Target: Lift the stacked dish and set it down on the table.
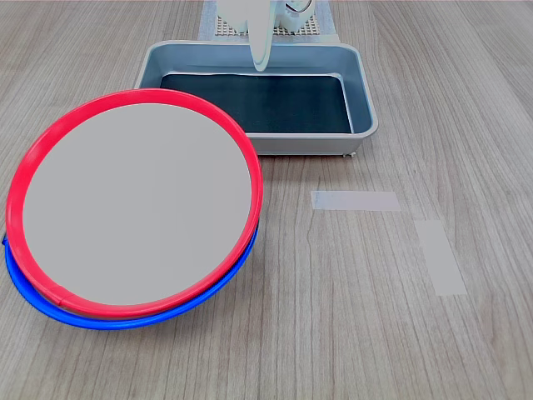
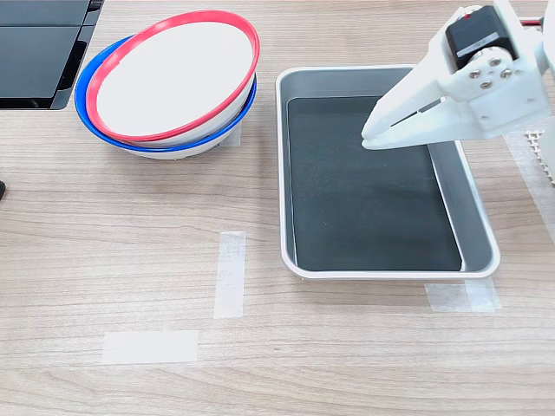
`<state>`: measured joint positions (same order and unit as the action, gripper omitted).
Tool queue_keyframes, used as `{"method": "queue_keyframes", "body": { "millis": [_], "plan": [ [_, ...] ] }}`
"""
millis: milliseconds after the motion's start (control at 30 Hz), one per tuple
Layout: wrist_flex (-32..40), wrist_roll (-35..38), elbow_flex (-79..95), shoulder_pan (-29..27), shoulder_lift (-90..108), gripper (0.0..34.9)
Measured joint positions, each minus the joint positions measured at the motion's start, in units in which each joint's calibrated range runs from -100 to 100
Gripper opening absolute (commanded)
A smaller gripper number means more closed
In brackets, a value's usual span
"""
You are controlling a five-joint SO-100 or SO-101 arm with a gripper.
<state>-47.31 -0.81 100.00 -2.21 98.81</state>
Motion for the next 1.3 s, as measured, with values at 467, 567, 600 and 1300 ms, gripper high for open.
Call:
{"method": "queue_keyframes", "body": {
  "millis": [467,567,600,1300],
  "plan": [
    [12.5,12.6,-11.7,-7.7,-21.9,15.4],
    [13.4,13.4,-18.1,-8.8,-30.8,15.3],
    [13.5,13.5,-21.3,-10.2,-35.0,15.3],
    [7.5,14.4,-64.2,-14.5,-86.6,14.7]
  ]
}}
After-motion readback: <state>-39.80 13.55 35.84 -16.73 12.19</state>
